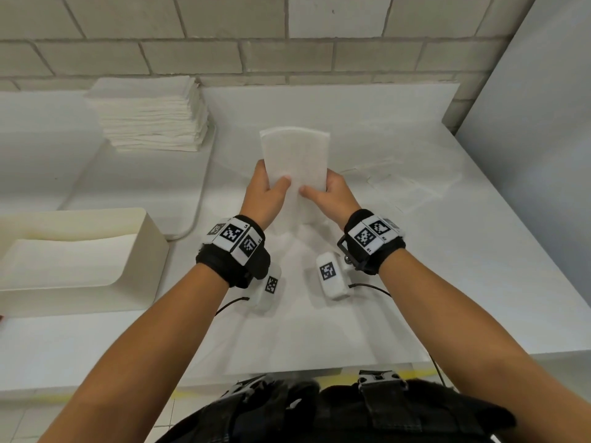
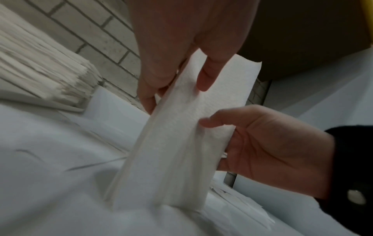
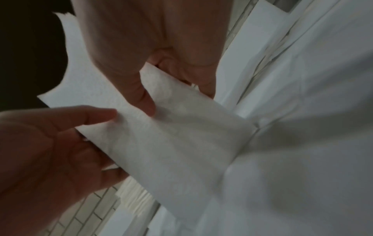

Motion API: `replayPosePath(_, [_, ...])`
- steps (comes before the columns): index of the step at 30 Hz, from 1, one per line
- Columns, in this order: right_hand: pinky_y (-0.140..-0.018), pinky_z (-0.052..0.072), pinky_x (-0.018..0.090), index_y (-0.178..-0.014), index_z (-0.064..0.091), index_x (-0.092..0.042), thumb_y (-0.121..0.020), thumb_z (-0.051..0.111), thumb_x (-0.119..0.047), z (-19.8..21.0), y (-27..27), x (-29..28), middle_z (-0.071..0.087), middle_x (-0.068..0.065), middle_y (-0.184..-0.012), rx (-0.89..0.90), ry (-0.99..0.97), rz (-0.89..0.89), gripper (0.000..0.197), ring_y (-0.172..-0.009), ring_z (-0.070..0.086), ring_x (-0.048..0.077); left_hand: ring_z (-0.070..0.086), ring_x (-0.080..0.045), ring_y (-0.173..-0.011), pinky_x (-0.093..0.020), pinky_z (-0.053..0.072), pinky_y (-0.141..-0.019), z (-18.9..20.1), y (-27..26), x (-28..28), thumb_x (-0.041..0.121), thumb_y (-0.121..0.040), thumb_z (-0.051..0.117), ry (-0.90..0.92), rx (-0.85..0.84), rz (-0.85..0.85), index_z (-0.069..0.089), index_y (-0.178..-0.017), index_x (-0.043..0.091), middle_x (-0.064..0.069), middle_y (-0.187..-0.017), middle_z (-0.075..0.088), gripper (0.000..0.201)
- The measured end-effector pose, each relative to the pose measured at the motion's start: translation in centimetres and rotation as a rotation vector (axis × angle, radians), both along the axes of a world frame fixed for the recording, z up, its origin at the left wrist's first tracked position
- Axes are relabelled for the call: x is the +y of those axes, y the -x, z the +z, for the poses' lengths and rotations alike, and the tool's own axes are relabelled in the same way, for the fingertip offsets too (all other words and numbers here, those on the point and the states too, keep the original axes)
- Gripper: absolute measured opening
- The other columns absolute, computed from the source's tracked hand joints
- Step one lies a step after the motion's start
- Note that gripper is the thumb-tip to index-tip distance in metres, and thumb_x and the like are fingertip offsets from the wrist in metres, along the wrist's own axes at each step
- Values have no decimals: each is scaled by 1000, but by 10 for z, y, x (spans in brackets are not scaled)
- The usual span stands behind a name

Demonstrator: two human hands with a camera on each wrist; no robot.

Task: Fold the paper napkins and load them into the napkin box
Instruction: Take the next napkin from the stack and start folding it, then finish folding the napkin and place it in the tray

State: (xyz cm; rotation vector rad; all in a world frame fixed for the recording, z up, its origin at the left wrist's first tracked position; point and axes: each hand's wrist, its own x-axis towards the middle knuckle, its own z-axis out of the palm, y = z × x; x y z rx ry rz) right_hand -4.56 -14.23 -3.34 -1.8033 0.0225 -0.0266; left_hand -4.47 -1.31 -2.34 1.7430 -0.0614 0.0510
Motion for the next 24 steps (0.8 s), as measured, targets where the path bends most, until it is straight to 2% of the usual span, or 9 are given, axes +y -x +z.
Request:
replayPosePath(3, [-95, 49, 43, -119, 58, -8, -86, 59, -6, 4, 1, -5, 64, 11, -115, 12, 65, 16, 32, -106, 61, 25, 47, -19, -113, -33, 42, -98, 11, 5, 9, 15, -79, 64, -80, -243, 115, 29, -136, 9, -3, -122, 43, 67])
replayPosePath(6, [-87, 49, 29, -118, 58, -9, -86, 56, -6, 29, -3, -7, 65, 8, -111, -65, 239, 53, 32, -104, 61, 26, 29, -25, -133, -41, 21, -112, 49, 5, 18, 24, -71, 65, -441, -529, 160, 20, -145, 12, -7, -138, 34, 88])
replayPosePath(8, [-81, 45, 25, -122, 56, -8, -87, 52, -7, 48, -8, -4, 63, 12, -115, -96, 477, 127, 35, -108, 58, 28, 11, -29, -143, -56, 4, -114, 76, 4, 21, 25, -73, 66, -852, -588, 111, 25, -146, 21, -7, -147, 29, 83])
replayPosePath(10, [-88, 46, 33, -125, 54, -8, -88, 49, -10, 65, -10, 4, 60, 14, -119, -97, 731, 212, 37, -112, 55, 31, 5, -28, -145, -61, -3, -110, 94, 2, 23, 24, -76, 68, -1179, -649, -8, 35, -142, 24, -5, -149, 27, 73])
replayPosePath(13, [-75, 44, 33, -115, 57, -11, -87, 47, -12, 83, -13, 21, 58, 9, -101, -137, 969, 243, 29, -95, 55, 28, 24, -26, -139, -56, 11, -111, 102, 0, 15, 24, -84, 63, -1500, -536, -193, 41, -136, 17, -5, -142, 39, 57])
replayPosePath(15, [-68, 39, 30, -103, 57, -12, -86, 47, -13, 90, -12, 32, 50, 6, -87, -164, 1007, 248, 20, -82, 50, 26, 49, -30, -119, -43, 35, -94, 100, -2, 12, 23, -90, 54, -1556, -375, -190, 45, -128, 10, -10, -126, 53, 41])
replayPosePath(17, [-67, 39, 29, -98, 62, -15, -85, 48, -14, 93, -10, 36, 54, 7, -85, -189, 995, 278, 19, -81, 52, 27, 57, -32, -105, -35, 38, -74, 96, -3, 18, 17, -91, 50, -1552, -261, -152, 50, -121, 9, -12, -114, 58, 31])
replayPosePath(20, [-71, 44, 31, -101, 68, -19, -86, 56, -22, 93, -9, 30, 64, 7, -97, -190, 1002, 306, 19, -91, 58, 27, 57, -29, -96, -32, 37, -69, 95, -1, 41, 11, -88, 53, -1489, -161, -168, 61, -104, 15, -10, -97, 59, 18])
replayPosePath(24, [-75, 47, 33, -87, 68, -19, -83, 65, -27, 98, -12, 19, 62, 4, -85, -193, 891, 337, 9, -88, 58, 24, 53, -26, -88, -27, 33, -70, 110, 7, 87, 18, -86, 64, -1226, -126, -231, 62, -87, 12, -4, -83, 54, 6])
